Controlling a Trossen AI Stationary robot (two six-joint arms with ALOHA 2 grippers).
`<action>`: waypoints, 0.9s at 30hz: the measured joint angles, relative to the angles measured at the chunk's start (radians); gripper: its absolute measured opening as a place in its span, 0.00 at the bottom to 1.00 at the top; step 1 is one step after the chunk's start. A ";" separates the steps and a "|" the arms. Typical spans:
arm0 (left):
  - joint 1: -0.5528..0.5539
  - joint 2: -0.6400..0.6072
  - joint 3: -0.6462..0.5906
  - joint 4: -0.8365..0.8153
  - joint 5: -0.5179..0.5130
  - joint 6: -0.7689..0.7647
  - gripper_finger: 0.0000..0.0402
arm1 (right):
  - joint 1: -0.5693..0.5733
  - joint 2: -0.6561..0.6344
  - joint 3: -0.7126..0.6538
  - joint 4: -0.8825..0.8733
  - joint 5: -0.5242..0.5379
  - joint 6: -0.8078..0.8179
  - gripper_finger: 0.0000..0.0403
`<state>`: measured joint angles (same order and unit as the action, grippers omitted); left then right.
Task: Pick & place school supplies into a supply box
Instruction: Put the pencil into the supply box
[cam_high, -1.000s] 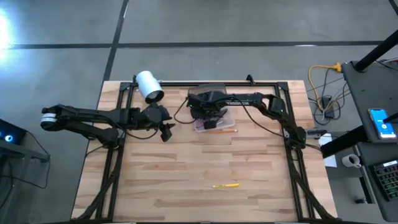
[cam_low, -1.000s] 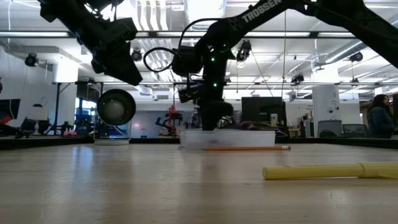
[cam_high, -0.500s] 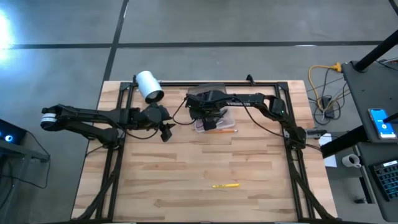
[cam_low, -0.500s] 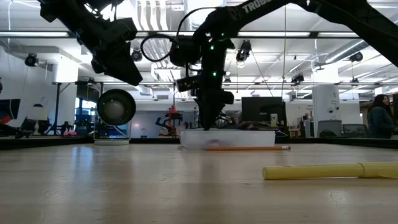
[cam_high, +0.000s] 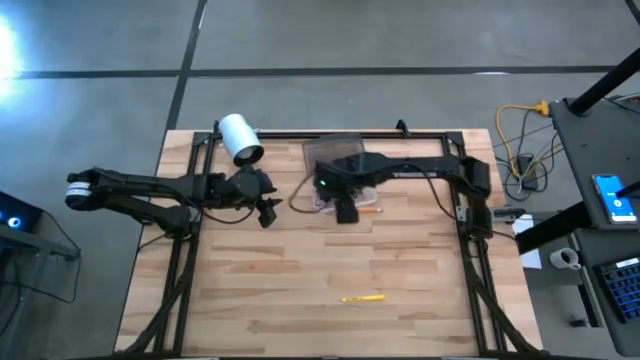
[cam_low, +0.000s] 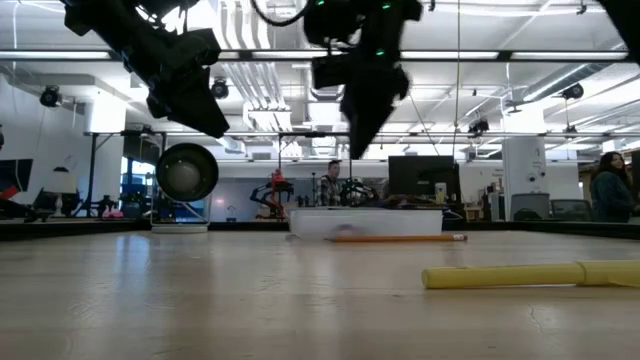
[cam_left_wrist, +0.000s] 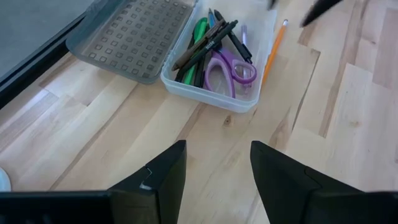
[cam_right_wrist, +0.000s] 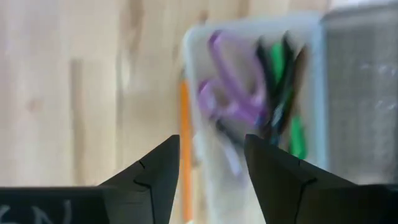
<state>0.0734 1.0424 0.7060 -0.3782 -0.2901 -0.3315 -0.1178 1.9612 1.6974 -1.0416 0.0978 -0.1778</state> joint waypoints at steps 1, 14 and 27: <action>0.000 0.000 0.000 0.000 0.000 0.000 0.41 | 0.015 -0.025 -0.038 0.001 0.003 0.024 0.43; 0.000 0.000 0.000 0.000 0.004 0.023 0.41 | 0.132 -0.194 -0.427 0.170 0.004 0.349 0.39; 0.000 0.000 0.000 0.000 0.008 0.023 0.41 | 0.086 -0.150 -0.544 0.228 0.008 0.290 0.40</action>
<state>0.0734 1.0420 0.7059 -0.3784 -0.2819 -0.3080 -0.0322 1.8112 1.1531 -0.8135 0.1053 0.1118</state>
